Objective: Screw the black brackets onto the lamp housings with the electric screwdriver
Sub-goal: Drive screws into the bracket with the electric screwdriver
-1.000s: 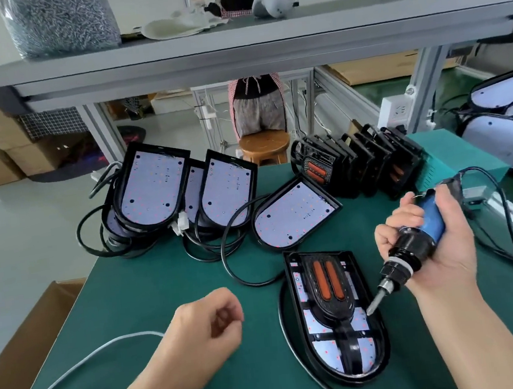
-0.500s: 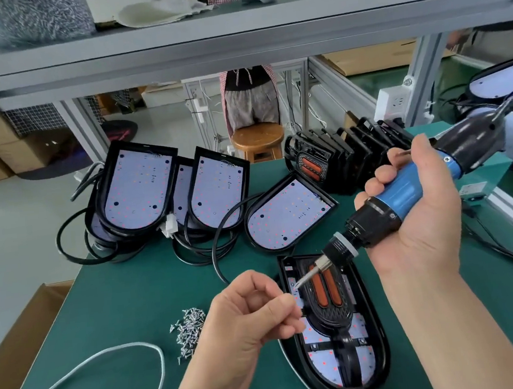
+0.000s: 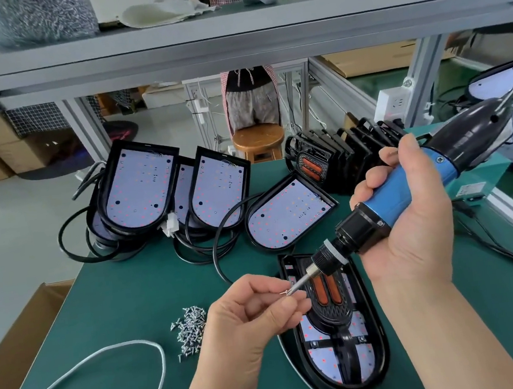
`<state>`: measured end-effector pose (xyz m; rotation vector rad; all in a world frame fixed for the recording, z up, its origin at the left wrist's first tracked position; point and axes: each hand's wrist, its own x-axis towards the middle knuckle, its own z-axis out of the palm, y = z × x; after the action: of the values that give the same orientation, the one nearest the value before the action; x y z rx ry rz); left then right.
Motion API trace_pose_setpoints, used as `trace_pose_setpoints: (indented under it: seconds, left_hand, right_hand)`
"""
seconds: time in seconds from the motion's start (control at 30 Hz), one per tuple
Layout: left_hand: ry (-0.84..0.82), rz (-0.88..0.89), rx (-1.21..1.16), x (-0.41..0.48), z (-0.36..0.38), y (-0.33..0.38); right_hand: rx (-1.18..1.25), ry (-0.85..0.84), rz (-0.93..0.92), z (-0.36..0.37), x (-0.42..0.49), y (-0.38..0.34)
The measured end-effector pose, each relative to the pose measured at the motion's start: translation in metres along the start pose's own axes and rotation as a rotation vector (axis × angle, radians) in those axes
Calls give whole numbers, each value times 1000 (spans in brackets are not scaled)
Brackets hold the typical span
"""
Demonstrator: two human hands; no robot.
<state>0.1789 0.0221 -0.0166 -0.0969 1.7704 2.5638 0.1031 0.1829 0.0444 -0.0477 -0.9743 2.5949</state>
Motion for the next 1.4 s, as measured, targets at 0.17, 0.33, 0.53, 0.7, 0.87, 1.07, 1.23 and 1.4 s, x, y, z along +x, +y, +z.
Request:
trace_pose_setpoints:
  seconds: [0.17,0.33,0.53,0.7,0.87,1.07,1.23,1.4]
  left_hand:
    - [10,-59,-143,-4,1,0]
    - [5,-105,-238,-6,5,0]
    - [25,-107,-290,-8,10,-1]
    - [139,-8,-301,-10,22,-8]
    - [206,101,-291,-8,29,-17]
    - [74,104,-60,-4,16,-26]
    - [271,114,575,6,-11,-37]
    - [213,-174,849,21,-4,-47]
  right_hand:
    - [22,17,-22,1,0,-6]
    - [21,7,-35,3,-4,-11]
    - [-52,59,-23,13,-12,-17]
    - [-134,74,82,21,-8,-30]
    - [-169,113,167,25,0,-36]
    - [-163,148,157,19,11,-32]
    - [-67,149,-65,13,8,-20]
    - [-185,26,-203,7,26,-2]
